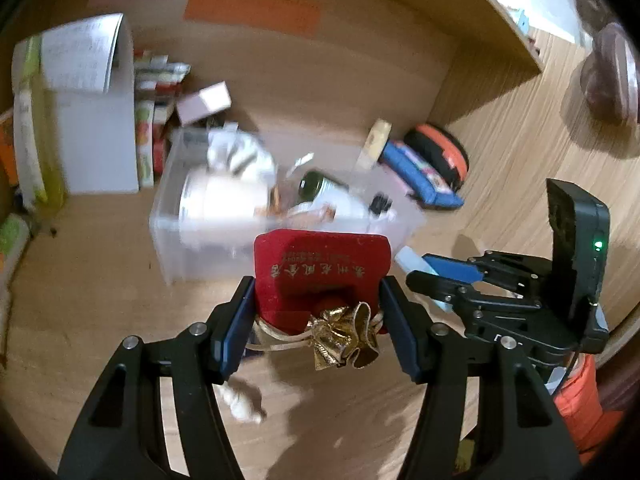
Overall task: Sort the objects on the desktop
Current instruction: 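Carry the red pouch and blue tube into the clear box and release both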
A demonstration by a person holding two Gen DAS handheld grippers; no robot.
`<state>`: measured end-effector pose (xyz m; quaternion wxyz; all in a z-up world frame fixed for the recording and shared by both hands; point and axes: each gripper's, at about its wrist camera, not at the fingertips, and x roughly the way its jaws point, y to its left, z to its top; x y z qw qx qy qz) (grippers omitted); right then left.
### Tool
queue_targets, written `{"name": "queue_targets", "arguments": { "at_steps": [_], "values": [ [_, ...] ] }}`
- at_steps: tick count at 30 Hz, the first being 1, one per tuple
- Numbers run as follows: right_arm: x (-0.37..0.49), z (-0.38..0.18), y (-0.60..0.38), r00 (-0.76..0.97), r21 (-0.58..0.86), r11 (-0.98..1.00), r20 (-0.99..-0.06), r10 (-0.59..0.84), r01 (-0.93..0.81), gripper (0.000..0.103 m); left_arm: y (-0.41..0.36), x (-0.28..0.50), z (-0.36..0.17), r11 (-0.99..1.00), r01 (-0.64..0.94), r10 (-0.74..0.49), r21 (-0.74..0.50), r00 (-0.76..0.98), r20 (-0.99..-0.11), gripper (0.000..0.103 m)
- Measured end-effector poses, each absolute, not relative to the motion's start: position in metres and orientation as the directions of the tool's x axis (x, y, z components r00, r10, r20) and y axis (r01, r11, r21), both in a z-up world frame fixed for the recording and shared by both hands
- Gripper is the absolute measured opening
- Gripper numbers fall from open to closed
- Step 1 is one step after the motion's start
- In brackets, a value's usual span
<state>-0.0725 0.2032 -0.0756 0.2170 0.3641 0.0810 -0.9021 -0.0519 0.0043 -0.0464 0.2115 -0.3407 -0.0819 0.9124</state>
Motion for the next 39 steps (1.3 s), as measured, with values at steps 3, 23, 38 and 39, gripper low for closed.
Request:
{"name": "queue_targets", "arguments": {
  "at_steps": [3, 23, 38, 39],
  "values": [
    [-0.075, -0.057, 0.206, -0.675, -0.014, -0.894, -0.661, -0.328, 0.448, 0.023, 0.006, -0.059, -0.033, -0.894, -0.345, 0.448, -0.287, -0.694, -0.564, 0.061],
    [-0.148, -0.031, 0.208, -0.739, -0.039, -0.915, -0.604, -0.299, 0.402, 0.023, 0.026, -0.149, -0.006, -0.900, -0.348, 0.435, -0.260, -0.743, -0.509, 0.061],
    [-0.185, -0.062, 0.212, -0.714, 0.036, -0.930, -0.630, -0.305, 0.366, 0.023, 0.047, -0.180, -0.049, -0.912, -0.343, 0.406, -0.225, -0.683, -0.607, 0.061],
    [-0.185, -0.063, 0.212, -0.712, 0.035, -0.930, -0.633, -0.304, 0.365, 0.023, 0.049, -0.180, -0.050, -0.914, -0.344, 0.402, -0.217, -0.683, -0.610, 0.061]
  ]
}}
